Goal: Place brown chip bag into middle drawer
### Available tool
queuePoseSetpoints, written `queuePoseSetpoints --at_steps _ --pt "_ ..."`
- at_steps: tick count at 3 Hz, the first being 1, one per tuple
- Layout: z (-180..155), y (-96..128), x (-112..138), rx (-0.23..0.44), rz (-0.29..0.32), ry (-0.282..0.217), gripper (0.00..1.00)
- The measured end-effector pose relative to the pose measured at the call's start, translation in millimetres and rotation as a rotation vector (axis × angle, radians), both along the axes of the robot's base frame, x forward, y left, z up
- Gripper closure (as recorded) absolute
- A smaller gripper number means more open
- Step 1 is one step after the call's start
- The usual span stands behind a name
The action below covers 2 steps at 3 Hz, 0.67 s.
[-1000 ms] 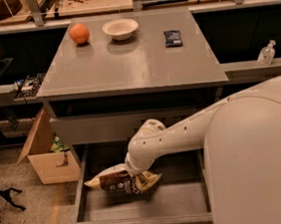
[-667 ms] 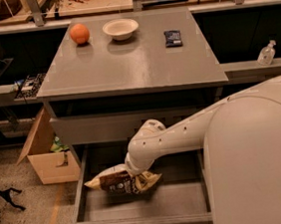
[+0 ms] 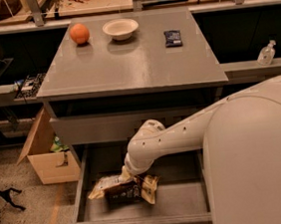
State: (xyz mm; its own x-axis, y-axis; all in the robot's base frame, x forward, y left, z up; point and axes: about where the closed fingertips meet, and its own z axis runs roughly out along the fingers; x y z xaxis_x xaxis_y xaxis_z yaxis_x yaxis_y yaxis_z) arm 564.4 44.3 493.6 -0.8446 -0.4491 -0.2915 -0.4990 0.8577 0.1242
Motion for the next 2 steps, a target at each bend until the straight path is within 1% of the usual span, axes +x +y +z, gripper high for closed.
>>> queuePoseSetpoints --at_steps 1,2 --pt "6 -13 3 -0.007 -0.035 -0.022 0.00" --pt "24 -53 3 0.015 -0.131 -0.070 0.00"
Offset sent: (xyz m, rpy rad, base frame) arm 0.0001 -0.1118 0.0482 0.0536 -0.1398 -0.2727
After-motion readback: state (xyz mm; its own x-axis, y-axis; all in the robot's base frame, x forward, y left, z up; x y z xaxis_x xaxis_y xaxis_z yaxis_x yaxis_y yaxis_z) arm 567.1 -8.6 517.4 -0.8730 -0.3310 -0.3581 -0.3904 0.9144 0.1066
